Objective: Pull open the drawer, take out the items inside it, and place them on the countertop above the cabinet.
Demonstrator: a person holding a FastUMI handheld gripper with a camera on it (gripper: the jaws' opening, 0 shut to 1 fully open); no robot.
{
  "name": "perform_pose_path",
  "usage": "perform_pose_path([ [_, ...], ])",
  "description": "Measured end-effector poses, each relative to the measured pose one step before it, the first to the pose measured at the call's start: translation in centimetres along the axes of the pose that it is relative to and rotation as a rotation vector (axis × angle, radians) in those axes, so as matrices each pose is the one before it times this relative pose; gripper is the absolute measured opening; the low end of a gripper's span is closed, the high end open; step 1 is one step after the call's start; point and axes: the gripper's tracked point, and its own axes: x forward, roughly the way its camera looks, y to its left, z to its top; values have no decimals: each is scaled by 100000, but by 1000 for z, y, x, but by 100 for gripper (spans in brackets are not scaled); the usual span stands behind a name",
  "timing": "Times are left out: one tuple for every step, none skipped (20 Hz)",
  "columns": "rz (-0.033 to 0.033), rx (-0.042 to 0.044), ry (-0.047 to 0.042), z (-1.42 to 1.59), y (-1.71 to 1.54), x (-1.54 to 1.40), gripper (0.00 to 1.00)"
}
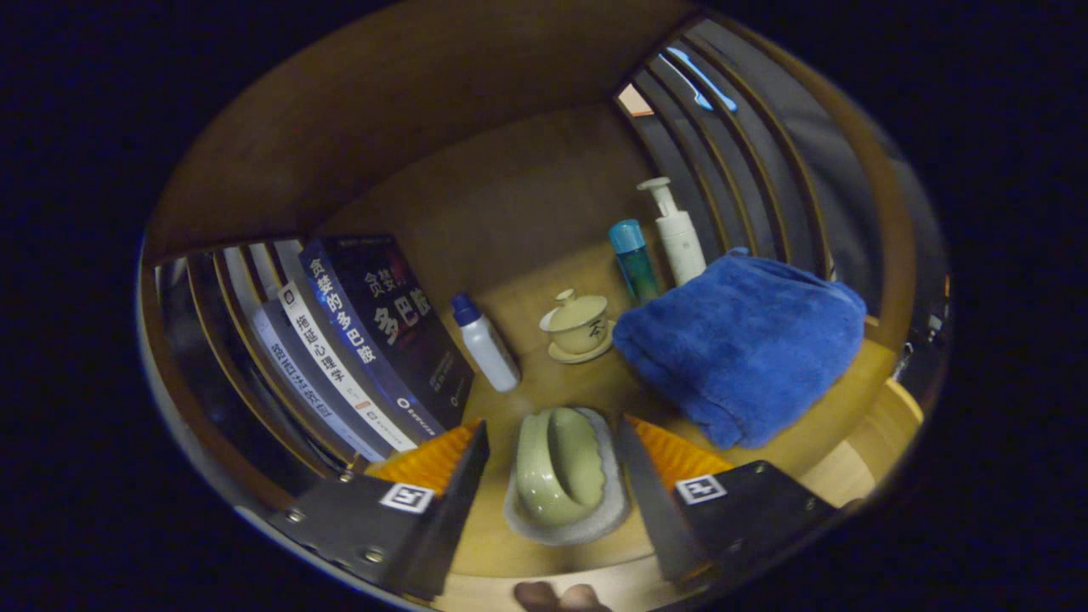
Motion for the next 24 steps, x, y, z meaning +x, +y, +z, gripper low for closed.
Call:
perform_pose_path([
  [-949, -1646, 688, -149, -4, -942, 95],
  [-1049, -2028, 542, -98, -234, -918, 96],
  [-404, -2087, 353, -137, -57, -1034, 96],
  [-125, -2535, -55, -64, -88, -966, 96],
  [-62, -2768, 48, -297, -82, -1000, 96],
  [-45, -2798, -148, -200, -69, -981, 96],
  [-468, -1992, 28, -348, -127, -1066, 96],
  [710, -962, 241, -260, 146, -1043, 96],
  [1196, -121, 898, -527, 329, -1069, 96],
  [1036, 8, 963, -459, 257, -1050, 96],
  [1549, 450, 804, -383, 377, -1047, 96],
  [1045, 259, 775, -350, 380, -1216, 96],
  [1204, 223, 142, -279, 346, -1134, 96],
  [1363, -55, 4, -203, 479, -1326, 96],
  [479, -124, -273, -195, 159, -1182, 96],
  [325, 217, -233, -136, 163, -1233, 96],
  [45, -246, -819, -343, 170, -1441, 96],
  [-392, -589, 17, -311, -97, -1226, 96],
  [1191, -947, -107, -428, 382, -1414, 96],
  [2502, -1012, 390, -496, 517, -1339, 96],
  [2046, 59, -757, -294, 511, -1335, 96],
  [1812, -771, -122, -437, 287, -1365, 96],
  [963, -839, -1271, -262, 139, -1434, 96],
  [-210, -907, -2482, 25, -160, -1273, 96],
])
